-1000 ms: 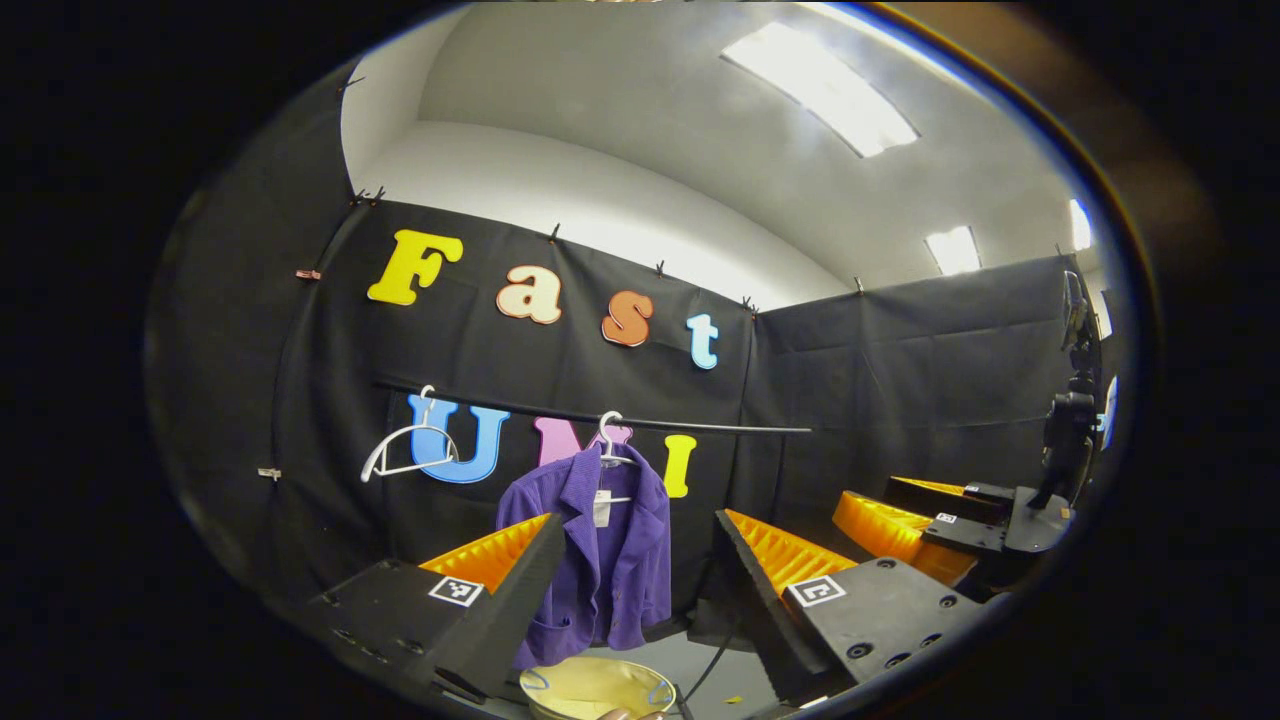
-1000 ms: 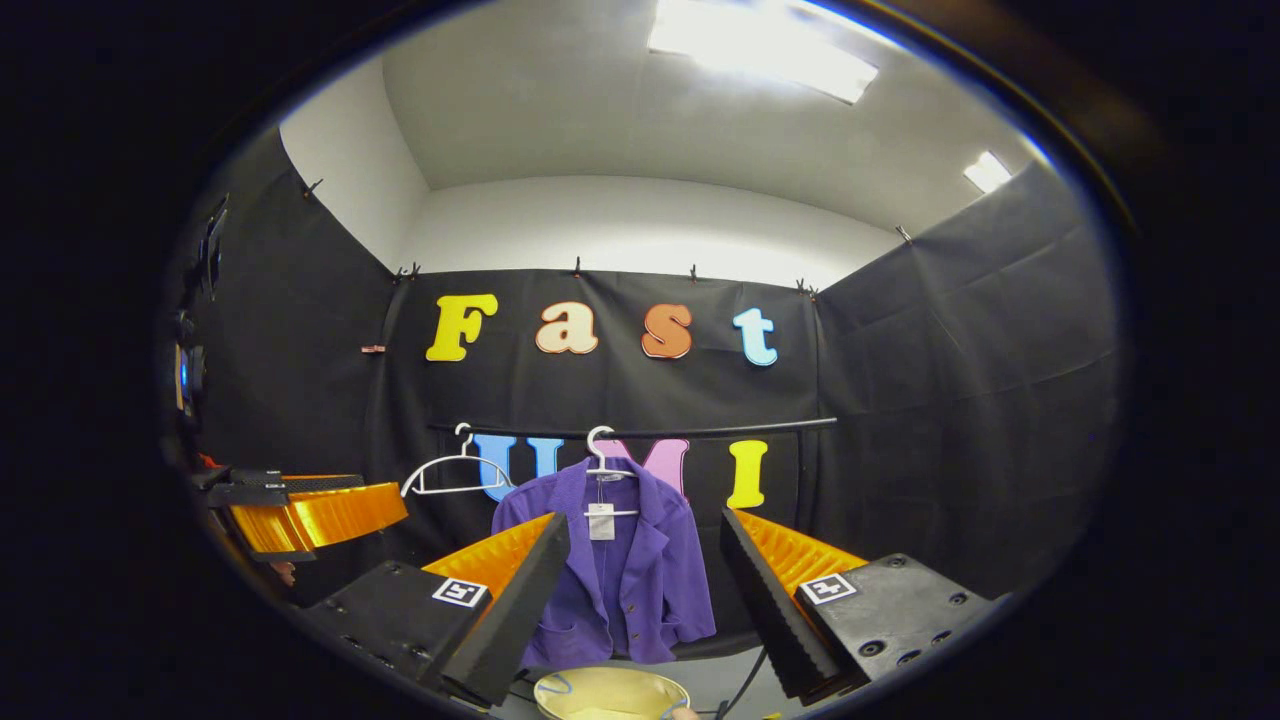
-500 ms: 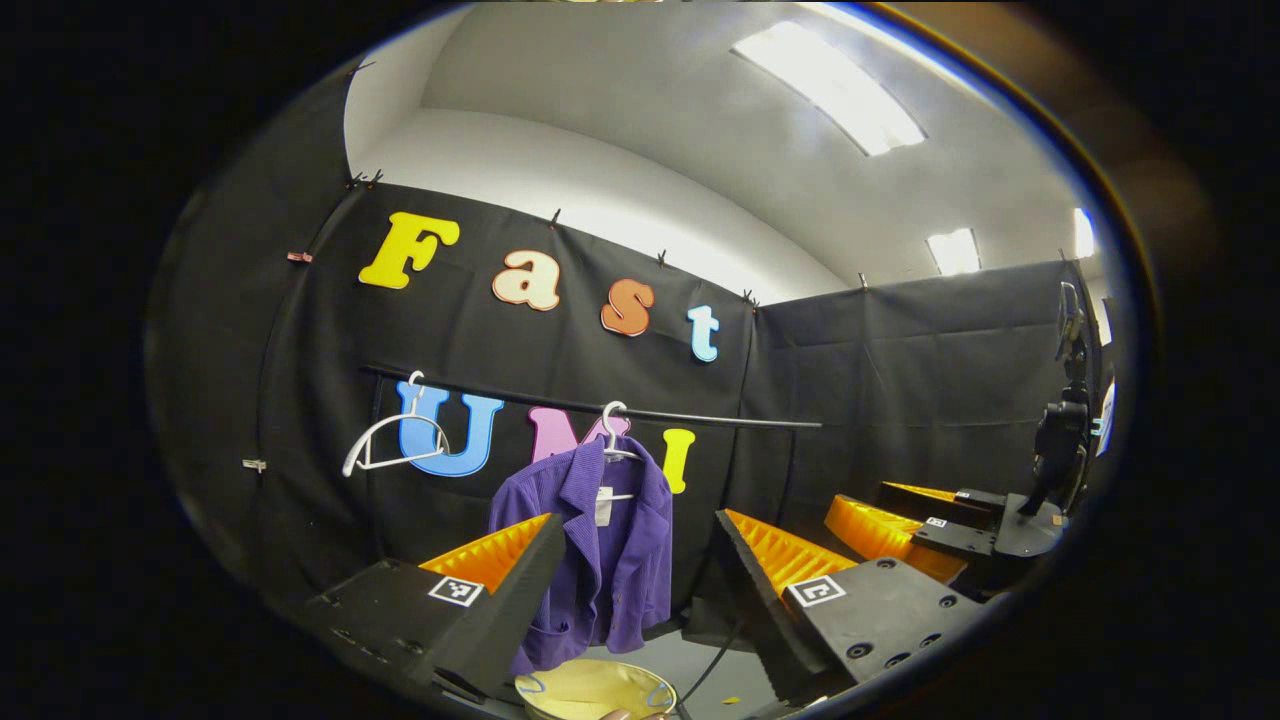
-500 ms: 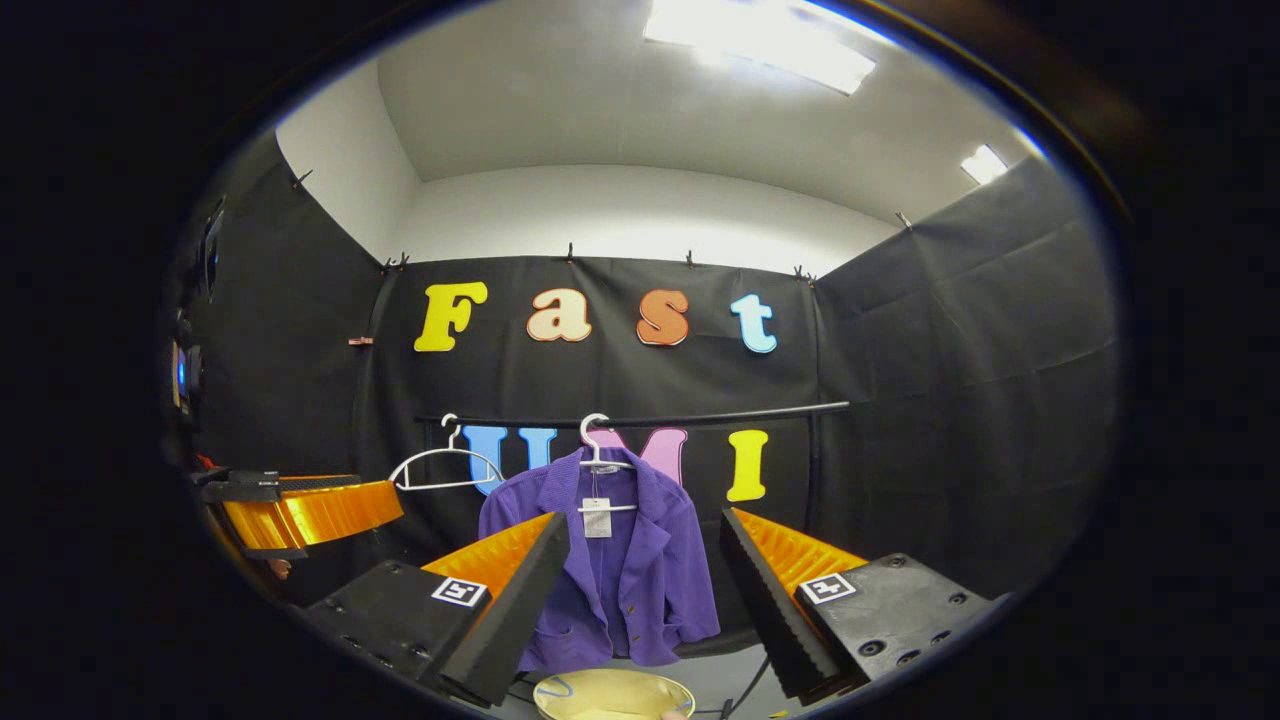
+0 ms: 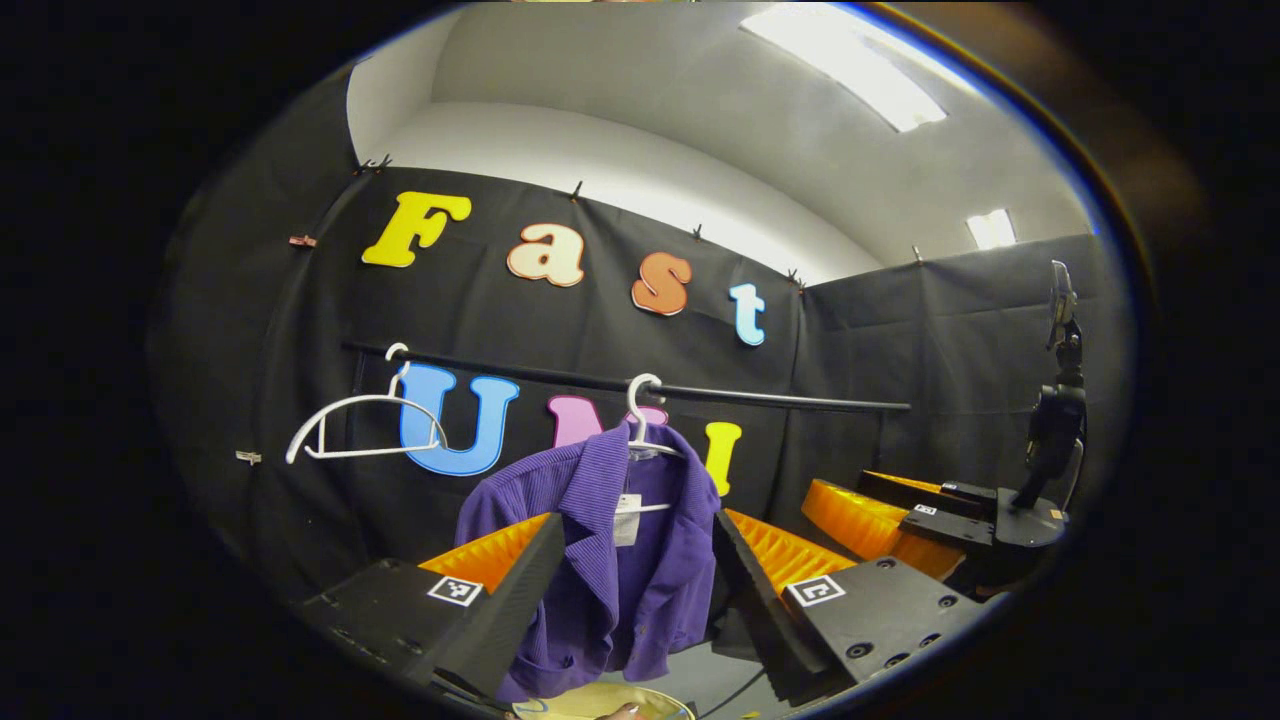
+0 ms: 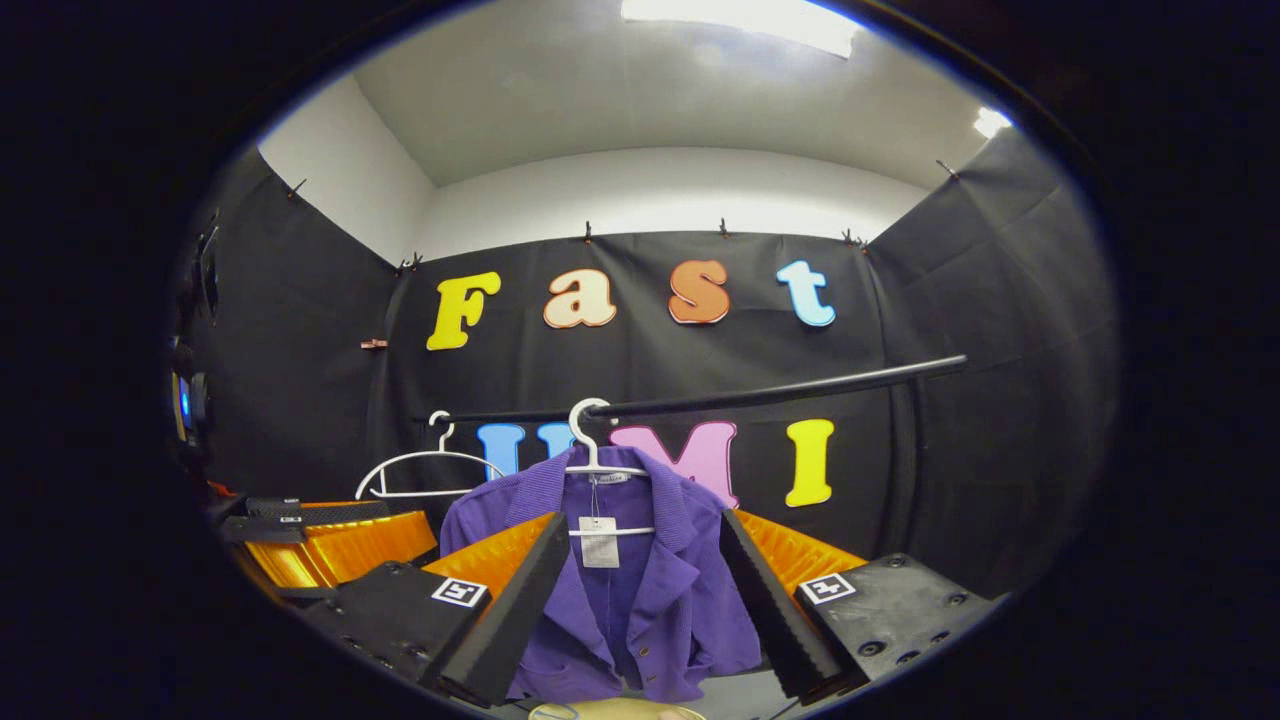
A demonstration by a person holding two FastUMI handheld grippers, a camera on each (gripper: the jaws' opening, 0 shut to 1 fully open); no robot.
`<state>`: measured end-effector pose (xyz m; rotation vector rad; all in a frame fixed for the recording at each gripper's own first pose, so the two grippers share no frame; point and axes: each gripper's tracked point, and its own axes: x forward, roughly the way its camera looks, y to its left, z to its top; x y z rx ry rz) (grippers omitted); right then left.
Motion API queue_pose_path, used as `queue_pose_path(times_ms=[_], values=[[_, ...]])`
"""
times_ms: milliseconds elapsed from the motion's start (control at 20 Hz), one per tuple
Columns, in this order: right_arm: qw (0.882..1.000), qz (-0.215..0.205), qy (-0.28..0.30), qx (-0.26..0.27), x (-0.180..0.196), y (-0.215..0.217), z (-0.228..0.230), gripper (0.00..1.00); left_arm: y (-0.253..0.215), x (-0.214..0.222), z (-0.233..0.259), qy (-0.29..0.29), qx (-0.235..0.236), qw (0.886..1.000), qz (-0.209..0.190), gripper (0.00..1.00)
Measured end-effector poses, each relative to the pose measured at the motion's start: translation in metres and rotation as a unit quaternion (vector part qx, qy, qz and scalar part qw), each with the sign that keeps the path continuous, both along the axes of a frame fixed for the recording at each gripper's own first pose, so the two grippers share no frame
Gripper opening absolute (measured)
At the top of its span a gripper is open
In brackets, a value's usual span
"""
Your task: Grasp the clothes on the hanger with both hands and then place them into the laundry hamper below.
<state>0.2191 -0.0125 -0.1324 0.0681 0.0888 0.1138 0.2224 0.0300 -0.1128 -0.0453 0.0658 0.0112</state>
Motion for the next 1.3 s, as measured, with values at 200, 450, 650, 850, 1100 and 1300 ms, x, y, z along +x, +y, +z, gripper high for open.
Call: queue_pose_path(times_ms=[200,450,650,850,1100,1300], values=[[0.999,0.035,0.019,0.006,0.056,-0.006,-0.051,0.96,0.01,0.05,-0.042,0.008,-0.009,0.998,0.055,0.93],[0.995,0.056,0.075,0.016,0.106,-0.01,-0.118,0.97,0.029,0.09,-0.081,0.027,-0.025,0.994,0.107,0.95],[0.992,0.059,0.106,0.02,0.136,-0.018,-0.156,0.97,0.043,0.118,-0.092,0.015,-0.009,0.989,0.145,0.95],[0.991,0.071,0.11,0.031,0.16,-0.012,-0.175,0.98,0.044,0.14,-0.109,0.028,0.015,0.986,0.162,0.95],[0.987,0.098,0.12,0.045,0.187,-0.006,-0.193,0.79,0.058,0.158,-0.112,0.016,0.045,0.976,0.214,0.92],[0.979,0.144,0.126,0.074,0.199,-0.004,-0.201,0.2,0.078,0.162,-0.112,0.029,0.046,0.966,0.252,0.32]])
